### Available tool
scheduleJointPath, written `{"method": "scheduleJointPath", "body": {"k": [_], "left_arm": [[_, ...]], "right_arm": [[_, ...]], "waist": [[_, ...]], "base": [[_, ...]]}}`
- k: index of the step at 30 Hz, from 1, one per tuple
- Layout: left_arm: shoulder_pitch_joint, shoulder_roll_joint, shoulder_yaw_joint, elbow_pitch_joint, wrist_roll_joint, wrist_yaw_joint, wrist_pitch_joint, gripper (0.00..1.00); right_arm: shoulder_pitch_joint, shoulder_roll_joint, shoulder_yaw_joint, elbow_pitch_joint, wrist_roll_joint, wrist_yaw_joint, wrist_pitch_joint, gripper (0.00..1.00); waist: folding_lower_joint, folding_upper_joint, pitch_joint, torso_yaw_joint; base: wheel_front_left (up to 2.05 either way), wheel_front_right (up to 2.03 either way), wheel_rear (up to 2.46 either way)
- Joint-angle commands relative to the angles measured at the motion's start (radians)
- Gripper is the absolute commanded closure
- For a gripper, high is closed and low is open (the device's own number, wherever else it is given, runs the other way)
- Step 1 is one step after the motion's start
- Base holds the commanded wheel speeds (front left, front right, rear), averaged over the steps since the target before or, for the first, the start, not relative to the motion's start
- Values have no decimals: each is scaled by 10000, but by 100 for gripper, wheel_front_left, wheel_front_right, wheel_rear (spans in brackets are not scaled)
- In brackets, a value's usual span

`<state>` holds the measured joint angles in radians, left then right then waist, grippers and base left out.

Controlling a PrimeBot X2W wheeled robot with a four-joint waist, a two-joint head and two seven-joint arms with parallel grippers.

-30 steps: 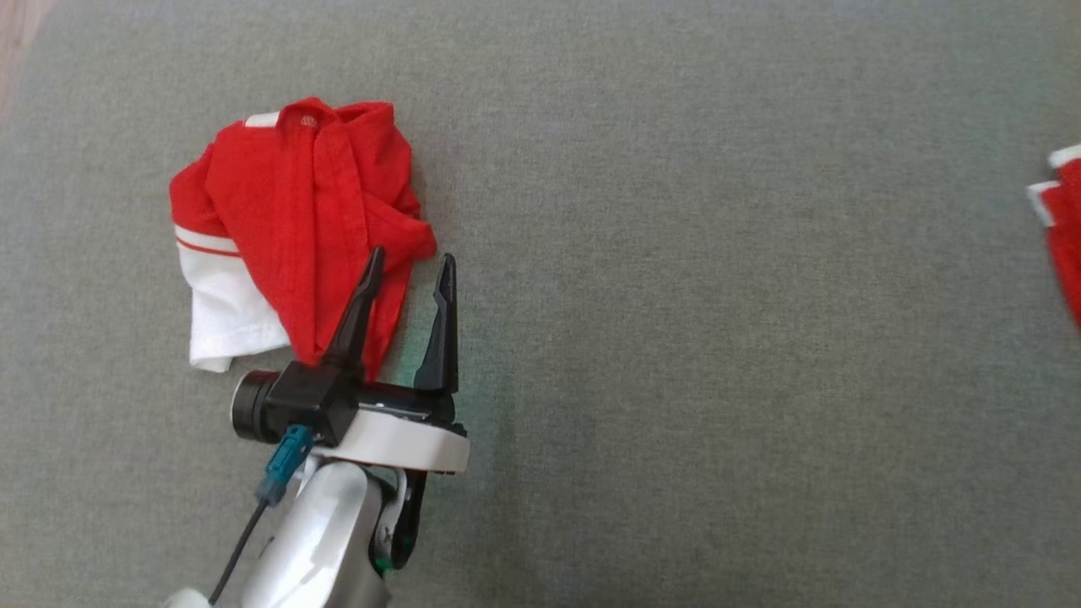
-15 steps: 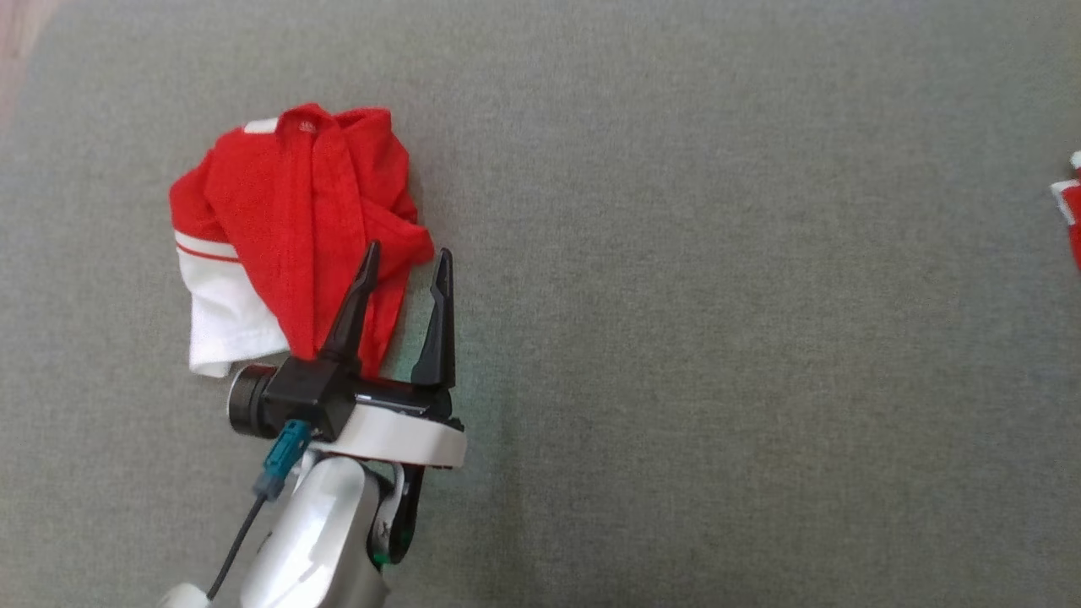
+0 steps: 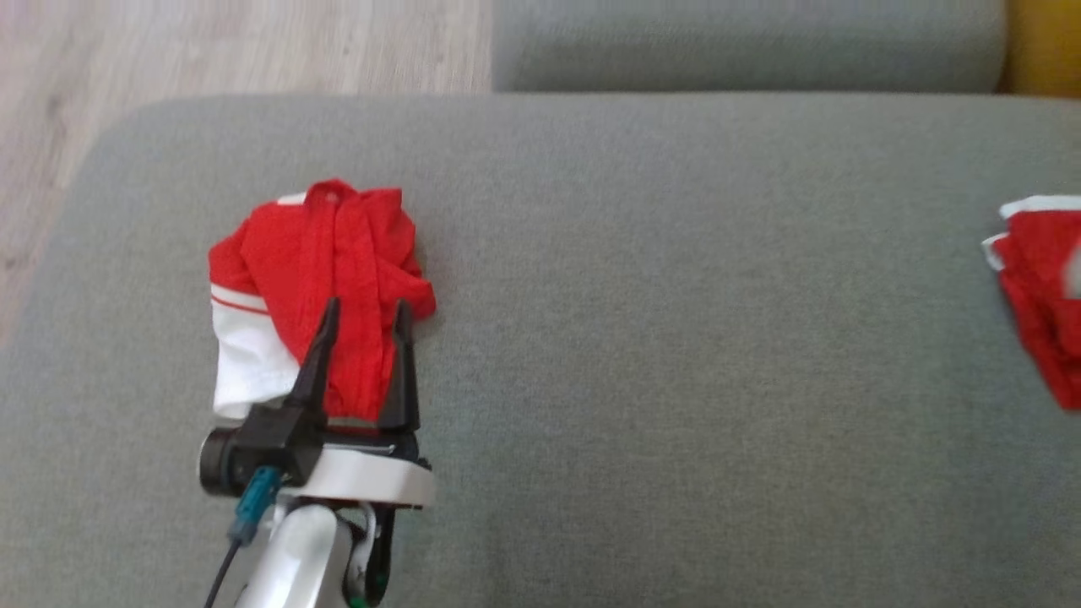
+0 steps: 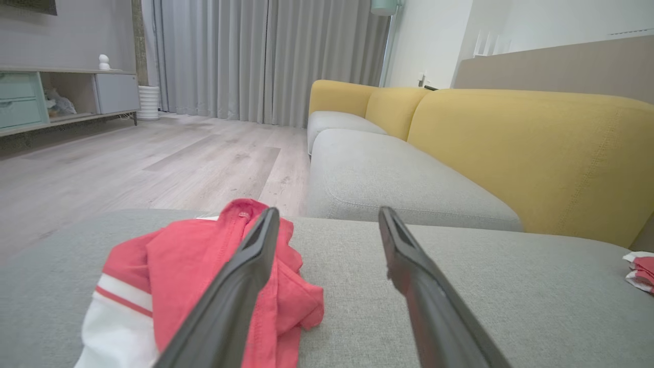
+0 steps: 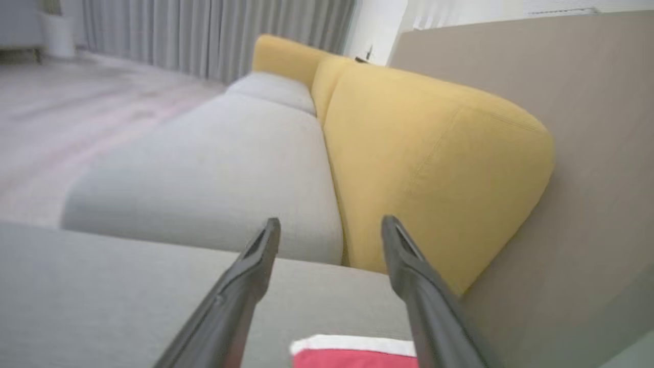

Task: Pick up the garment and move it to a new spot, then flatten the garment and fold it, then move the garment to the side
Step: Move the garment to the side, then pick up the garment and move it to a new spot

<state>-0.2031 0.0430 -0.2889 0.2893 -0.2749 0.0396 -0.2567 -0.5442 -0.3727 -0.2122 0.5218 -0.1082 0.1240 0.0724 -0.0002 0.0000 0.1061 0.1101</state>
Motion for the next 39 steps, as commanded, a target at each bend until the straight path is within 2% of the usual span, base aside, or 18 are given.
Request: {"method": "scheduleJointPath", "body": {"k": [1, 6, 9, 13, 17, 21, 26, 39], "left_arm": [[-131, 72, 510, -379, 108, -43, -51, 0], [134, 72, 873, -524, 137, -80, -51, 0], [286, 72, 1065, -771, 185, -65, -51, 0], [521, 72, 1118, -1087, 179, -219, -51, 0], [791, 72, 1151, -906, 251, -219, -51, 0], [928, 72, 1091, -700, 243, -208, -51, 0], [1046, 72, 984, -576, 237, -198, -51, 0], [997, 72, 896, -470, 206, -86, -51, 0]], "right_arm": [[212, 451, 260, -1014, 405, 67, -335, 0], [1013, 2045, 629, -3014, 1523, 67, -816, 0], [1651, 2668, 879, -3720, 2234, 67, -1166, 0], [2602, 2844, 1623, -3981, 2527, 67, -1836, 0], [3543, 3048, 1798, -3884, 2567, 67, -2552, 0], [4363, 3172, 1703, -3995, 2639, 67, -2944, 0], [5500, 3218, 2075, -4250, 2981, 67, -3263, 0], [5779, 3223, 2212, -4565, 3461, 67, -3339, 0]], "waist": [[2, 0, -373, -148], [2, 0, -662, -181], [2, 0, -790, -200], [2, 0, -891, -153], [2, 0, -1050, -116], [2, 0, -1156, -117], [2, 0, -1192, -168], [2, 0, -1205, -162]], "base": [[0, 0, 0], [0, 0, 0], [0, 0, 0], [0, 0, 0], [0, 0, 0], [0, 0, 0], [0, 0, 0], [0, 0, 0]]}}
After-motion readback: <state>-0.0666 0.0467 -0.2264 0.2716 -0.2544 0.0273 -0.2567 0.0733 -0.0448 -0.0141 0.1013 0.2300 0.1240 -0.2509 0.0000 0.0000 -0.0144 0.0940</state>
